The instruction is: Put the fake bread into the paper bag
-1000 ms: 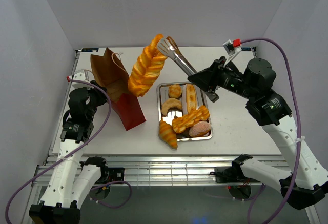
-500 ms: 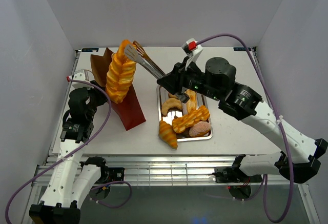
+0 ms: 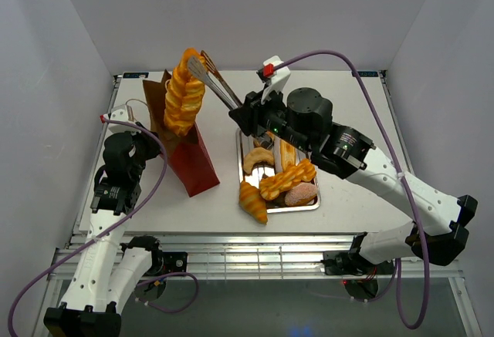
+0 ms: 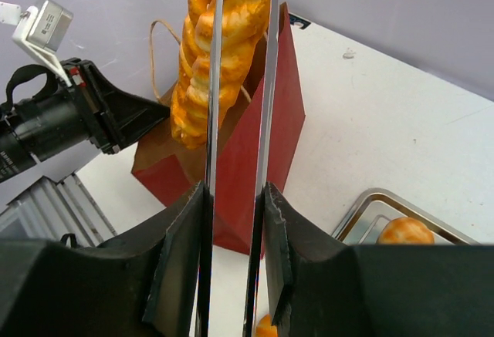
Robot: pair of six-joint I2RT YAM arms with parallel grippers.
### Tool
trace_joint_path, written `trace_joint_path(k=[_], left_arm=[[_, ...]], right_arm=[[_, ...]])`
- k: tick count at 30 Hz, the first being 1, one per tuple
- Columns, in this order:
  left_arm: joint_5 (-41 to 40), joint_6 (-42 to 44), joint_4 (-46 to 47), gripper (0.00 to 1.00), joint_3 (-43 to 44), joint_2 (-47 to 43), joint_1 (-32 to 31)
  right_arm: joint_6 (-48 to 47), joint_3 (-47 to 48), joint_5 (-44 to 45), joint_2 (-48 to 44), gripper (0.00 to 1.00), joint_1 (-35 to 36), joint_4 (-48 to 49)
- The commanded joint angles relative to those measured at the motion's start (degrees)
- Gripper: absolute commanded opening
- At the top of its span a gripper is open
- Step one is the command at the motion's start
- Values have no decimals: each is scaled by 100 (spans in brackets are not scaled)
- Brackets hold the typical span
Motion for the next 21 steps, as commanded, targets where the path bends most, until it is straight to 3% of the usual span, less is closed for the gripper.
trace_joint_path(k=[1,6,12,16,21], left_arm=[[102,6,-53,25,-58,-27,15],[93,6,-53,23,-58,-36,15],[102,-3,-54,38,-58,-9,15],[111,-12,-53,43,-58,-9,15],[137,-12,-53,45,-58,8,15]], right_arm=[[-197,308,283,78,18,70,700],[-372,273,485,245,20,245,708],[-540,378,661,439,21,377,709],[-619,466,688,527,23,430,656],[-672,528,705,606,36,448,603]])
